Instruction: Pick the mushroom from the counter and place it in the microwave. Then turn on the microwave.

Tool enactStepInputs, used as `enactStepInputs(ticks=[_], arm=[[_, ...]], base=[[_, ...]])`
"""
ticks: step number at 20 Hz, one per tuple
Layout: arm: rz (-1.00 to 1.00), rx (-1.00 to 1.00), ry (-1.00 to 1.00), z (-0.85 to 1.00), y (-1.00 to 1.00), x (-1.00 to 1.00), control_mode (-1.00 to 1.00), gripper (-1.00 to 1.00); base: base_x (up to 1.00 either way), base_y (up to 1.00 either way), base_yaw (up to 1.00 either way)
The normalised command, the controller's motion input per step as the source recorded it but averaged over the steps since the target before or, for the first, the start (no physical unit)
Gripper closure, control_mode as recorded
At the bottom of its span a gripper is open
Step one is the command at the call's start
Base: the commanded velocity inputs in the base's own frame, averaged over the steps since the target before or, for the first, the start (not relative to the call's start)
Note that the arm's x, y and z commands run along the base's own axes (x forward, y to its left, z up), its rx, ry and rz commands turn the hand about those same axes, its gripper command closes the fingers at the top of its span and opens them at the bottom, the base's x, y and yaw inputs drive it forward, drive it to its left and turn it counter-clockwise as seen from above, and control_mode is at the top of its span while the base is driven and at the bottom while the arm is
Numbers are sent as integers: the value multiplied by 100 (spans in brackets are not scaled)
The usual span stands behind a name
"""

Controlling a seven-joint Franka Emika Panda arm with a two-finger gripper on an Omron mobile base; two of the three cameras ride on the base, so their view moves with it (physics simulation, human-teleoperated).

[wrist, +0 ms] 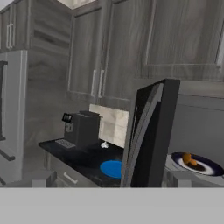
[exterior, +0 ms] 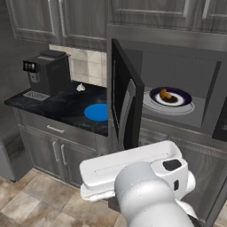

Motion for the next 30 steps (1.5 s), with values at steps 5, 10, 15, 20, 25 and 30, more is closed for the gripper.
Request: enactStepInputs(ticks=[5, 10, 15, 20, 25, 30], arm=[[0, 0, -2, -12, 7, 27, -100, -100], [0, 0, 0, -11, 0, 31, -100, -100], [0, -2, -1, -18, 10, 21, -100, -100], [0, -1, -3, -18, 11, 14, -100, -100], [0, 0, -1, -11, 2, 21, -100, -100], [0, 0, 0, -12, 0, 21, -100, -100]], base=[[0, 0, 0], [0, 0, 0], [0, 0, 0], [0, 0, 0], [0, 0, 0], [0, 0, 0]])
